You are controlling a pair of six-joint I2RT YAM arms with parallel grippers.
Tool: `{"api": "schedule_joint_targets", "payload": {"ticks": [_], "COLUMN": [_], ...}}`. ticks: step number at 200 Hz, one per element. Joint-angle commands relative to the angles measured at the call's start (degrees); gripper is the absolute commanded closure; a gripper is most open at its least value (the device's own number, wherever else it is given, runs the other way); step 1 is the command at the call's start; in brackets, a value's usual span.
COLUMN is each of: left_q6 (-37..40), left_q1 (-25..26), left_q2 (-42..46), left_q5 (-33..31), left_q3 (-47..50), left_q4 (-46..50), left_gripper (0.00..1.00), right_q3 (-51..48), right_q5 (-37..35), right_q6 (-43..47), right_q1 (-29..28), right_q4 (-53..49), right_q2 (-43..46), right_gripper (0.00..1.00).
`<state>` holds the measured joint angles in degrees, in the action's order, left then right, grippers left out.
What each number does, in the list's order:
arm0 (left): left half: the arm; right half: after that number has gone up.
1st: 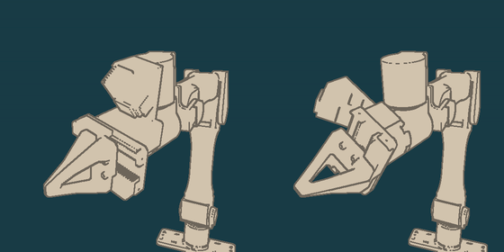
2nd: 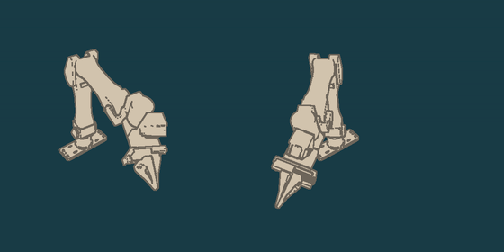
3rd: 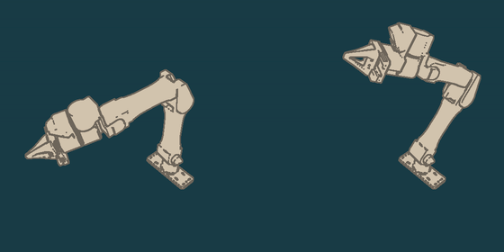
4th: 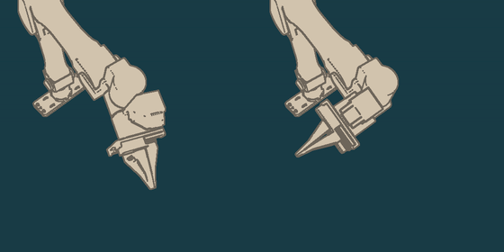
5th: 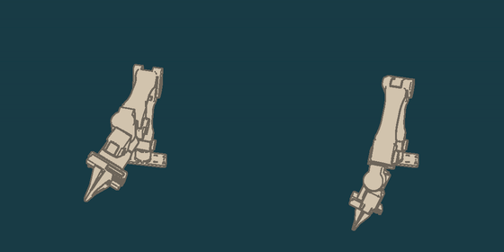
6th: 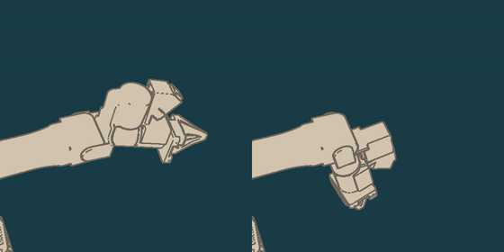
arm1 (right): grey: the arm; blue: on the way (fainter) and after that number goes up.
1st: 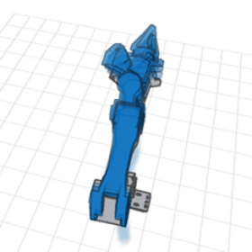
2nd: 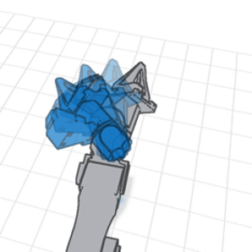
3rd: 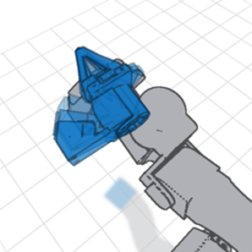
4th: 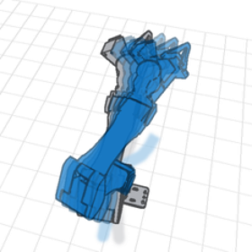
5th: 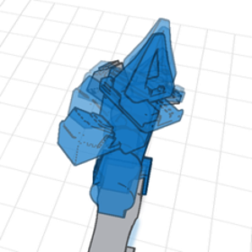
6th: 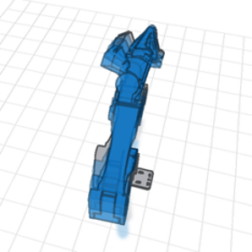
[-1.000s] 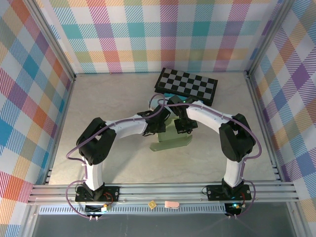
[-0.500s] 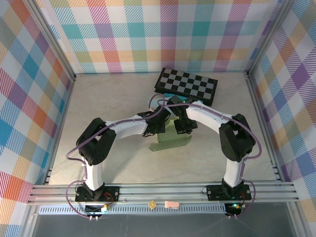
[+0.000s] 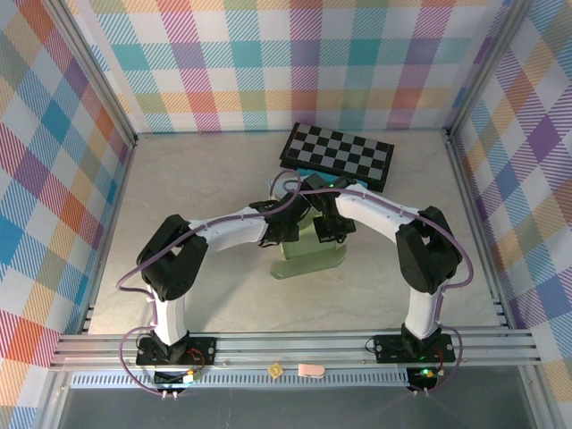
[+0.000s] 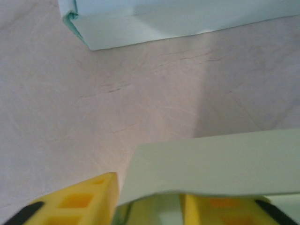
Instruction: Fold the paper box
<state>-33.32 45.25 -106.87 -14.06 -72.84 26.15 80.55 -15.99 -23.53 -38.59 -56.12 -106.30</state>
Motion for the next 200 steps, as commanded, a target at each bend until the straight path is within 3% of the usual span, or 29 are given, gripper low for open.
{"api": "schedule_joint_targets", "payload": {"ticks": [1,119,200], "left_q6": [-0.31,-5.24,-5.9], "left_q1": [0.76,-1.31,-1.67], "left_q2": [4.38,11.74,9.17], "left_q5": [4.56,12.4,11.5], "left_q3": [0.57,11.95,12.9], "left_q4": [-1.84,-7.52,-9.34], "left_gripper": [0.58,0.43,0.66], "right_q3": [0.43,-2.34,-4.7], "right_q5": [-0.1,-2.63,-2.65], "right_q6": [-0.12,-4.11,-5.56], "right_q1": [-0.71,-0.78,-1.14], "right_q4": [0.79,3.04,4.34], "right_q2": [1.33,4.64,6.38], "right_gripper": [1.0,1.0,1.0]}}
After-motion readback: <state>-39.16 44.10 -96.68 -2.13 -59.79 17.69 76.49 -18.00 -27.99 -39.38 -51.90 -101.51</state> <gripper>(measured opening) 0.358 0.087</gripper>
